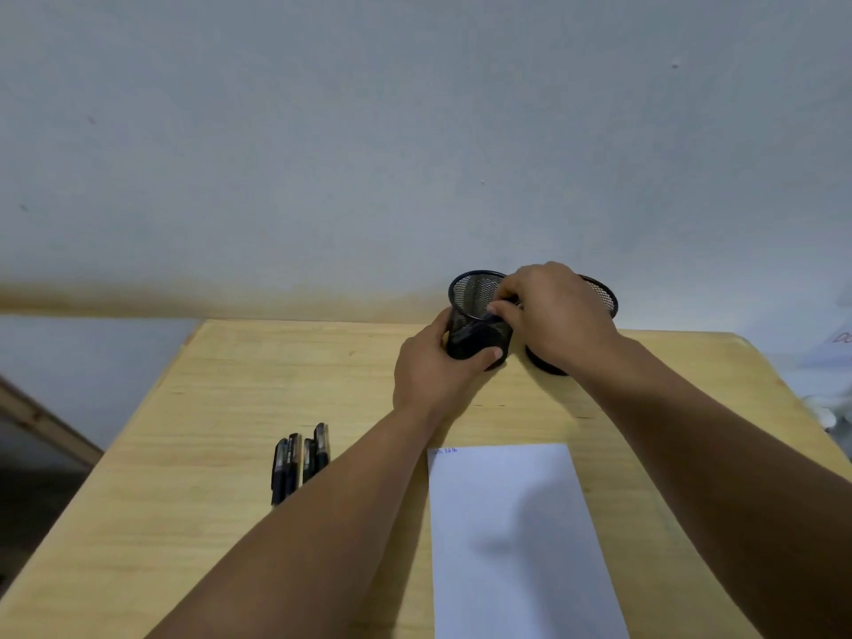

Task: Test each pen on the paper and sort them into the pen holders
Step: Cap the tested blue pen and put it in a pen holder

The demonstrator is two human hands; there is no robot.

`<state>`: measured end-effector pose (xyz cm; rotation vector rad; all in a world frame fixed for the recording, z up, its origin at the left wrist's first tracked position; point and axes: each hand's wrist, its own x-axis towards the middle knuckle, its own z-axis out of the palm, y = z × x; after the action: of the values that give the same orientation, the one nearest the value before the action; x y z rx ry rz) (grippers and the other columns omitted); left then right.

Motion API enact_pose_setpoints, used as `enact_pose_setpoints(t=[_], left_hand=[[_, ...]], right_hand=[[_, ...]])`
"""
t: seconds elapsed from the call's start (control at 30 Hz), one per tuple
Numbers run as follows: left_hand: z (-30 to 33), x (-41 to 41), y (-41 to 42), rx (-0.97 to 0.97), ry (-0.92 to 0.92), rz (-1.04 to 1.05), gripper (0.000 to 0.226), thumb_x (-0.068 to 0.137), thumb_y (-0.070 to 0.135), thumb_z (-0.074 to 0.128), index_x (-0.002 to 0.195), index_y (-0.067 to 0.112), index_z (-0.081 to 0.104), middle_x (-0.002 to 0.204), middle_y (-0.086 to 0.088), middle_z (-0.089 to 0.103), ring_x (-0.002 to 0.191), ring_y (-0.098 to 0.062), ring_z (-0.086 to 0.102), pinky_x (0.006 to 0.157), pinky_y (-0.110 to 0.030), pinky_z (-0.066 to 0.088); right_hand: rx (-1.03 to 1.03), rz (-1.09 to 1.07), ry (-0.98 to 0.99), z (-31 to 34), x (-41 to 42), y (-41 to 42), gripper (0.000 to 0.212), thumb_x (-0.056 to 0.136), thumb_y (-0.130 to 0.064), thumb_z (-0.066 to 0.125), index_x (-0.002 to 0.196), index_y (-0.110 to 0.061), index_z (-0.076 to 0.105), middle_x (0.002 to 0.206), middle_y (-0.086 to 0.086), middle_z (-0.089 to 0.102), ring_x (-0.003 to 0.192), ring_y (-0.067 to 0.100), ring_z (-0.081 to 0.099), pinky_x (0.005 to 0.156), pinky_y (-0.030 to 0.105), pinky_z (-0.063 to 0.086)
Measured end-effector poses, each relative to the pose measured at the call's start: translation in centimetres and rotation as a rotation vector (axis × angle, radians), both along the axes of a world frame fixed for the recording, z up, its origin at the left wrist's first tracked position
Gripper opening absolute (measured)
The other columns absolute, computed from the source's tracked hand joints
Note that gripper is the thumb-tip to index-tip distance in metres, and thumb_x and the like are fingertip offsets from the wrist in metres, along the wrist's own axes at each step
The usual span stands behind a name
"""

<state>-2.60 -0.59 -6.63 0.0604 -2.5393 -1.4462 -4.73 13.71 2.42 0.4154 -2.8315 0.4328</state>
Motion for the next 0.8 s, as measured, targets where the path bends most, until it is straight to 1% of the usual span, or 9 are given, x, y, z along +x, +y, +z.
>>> enact_pose_setpoints(t=[0.13,0.2,0.27,0.3,0.33,0.4,0.5,0.67,0.8], left_hand=[[0.1,-0.2,-0.2,0.009,-0.031,-0.043,0.049,0.066,0.052,0.077,0.11,0.043,0.058,0.092,0.023,0.071,0.082,0.004,0.064,0.069,-0.023,0.051],[0.1,-0.3,-0.5,-0.021,-0.06,-0.095,0.06,0.07,0.048,0.077,0.124,0.039,0.054,0.103,0.018,0.07,0.094,-0.001,0.064,0.073,-0.022,0.048],[0.2,-0.1,-1.0,-0.097,-0.09,-0.145,0.084,0.076,0.043,0.075,0.148,0.024,0.035,0.123,0.008,0.062,0.113,-0.01,0.057,0.083,-0.021,0.042],[0.4,0.4,-1.5,-0.132,-0.11,-0.168,0.091,0.08,0.039,0.074,0.153,0.019,0.025,0.13,0.003,0.057,0.12,-0.013,0.051,0.088,-0.022,0.039],[0.6,1.1,-2.0,-0.164,-0.119,-0.197,0.09,0.083,0.035,0.072,0.155,0.017,0.02,0.136,-0.001,0.052,0.126,-0.015,0.046,0.094,-0.023,0.037],[1.0,2.8,-3.6,-0.241,-0.101,-0.263,0.074,0.089,0.028,0.067,0.152,0.019,0.03,0.14,-0.004,0.051,0.13,-0.018,0.044,0.101,-0.025,0.035],[1.4,4.8,-6.8,-0.392,-0.061,-0.315,0.05,0.093,0.024,0.061,0.141,0.024,0.05,0.13,0.001,0.061,0.122,-0.017,0.051,0.094,-0.021,0.035],[2.6,7.1,-12.1,-0.502,-0.065,-0.335,0.043,0.094,0.025,0.06,0.136,0.03,0.056,0.119,0.012,0.065,0.103,-0.003,0.05,0.085,-0.019,0.035],[3.3,7.8,-15.6,-0.605,-0.139,-0.357,0.034,0.096,0.022,0.056,0.129,0.026,0.062,0.121,0.007,0.066,0.113,-0.012,0.056,0.096,-0.029,0.043]], right_hand=[[-0.028,-0.002,0.089,0.1,1.0,0.5,0.023,0.09,-0.039,0.061,0.101,-0.025,0.074,0.103,-0.001,0.069,0.1,0.026,0.058,0.079,0.039,0.05],[-0.048,-0.028,0.204,0.0,2.0,0.9,0.026,0.089,-0.037,0.063,0.109,-0.021,0.071,0.113,0.0,0.065,0.103,0.028,0.056,0.082,0.04,0.049],[-0.146,-0.04,0.255,-0.4,3.3,1.2,0.026,0.088,-0.03,0.064,0.111,-0.02,0.069,0.117,0.001,0.062,0.103,0.027,0.056,0.086,0.04,0.048],[-0.201,-0.036,0.249,-0.7,4.0,1.2,0.025,0.087,-0.028,0.064,0.111,-0.019,0.068,0.117,0.001,0.061,0.103,0.026,0.056,0.088,0.038,0.046],[-0.254,-0.028,0.225,-1.1,4.8,1.2,0.024,0.087,-0.026,0.064,0.11,-0.019,0.067,0.114,0.0,0.06,0.103,0.023,0.057,0.088,0.036,0.045],[-0.346,-0.017,0.136,-2.3,6.6,0.5,0.022,0.086,-0.023,0.066,0.109,-0.019,0.067,0.106,-0.005,0.061,0.091,0.013,0.057,0.083,0.033,0.048],[-0.423,-0.01,-0.084,-3.9,9.4,-1.5,0.02,0.088,-0.024,0.066,0.107,-0.023,0.069,0.097,-0.011,0.067,0.073,0.002,0.055,0.069,0.026,0.047],[-0.457,0.066,-0.329,-6.0,13.0,-5.9,0.011,0.088,-0.028,0.066,0.096,-0.028,0.074,0.08,-0.017,0.067,0.069,0.003,0.061,0.063,0.018,0.046],[-0.479,0.121,-0.452,-7.1,14.9,-9.4,0.013,0.084,-0.036,0.07,0.095,-0.029,0.073,0.079,-0.015,0.067,0.071,0.001,0.062,0.065,0.018,0.05]])
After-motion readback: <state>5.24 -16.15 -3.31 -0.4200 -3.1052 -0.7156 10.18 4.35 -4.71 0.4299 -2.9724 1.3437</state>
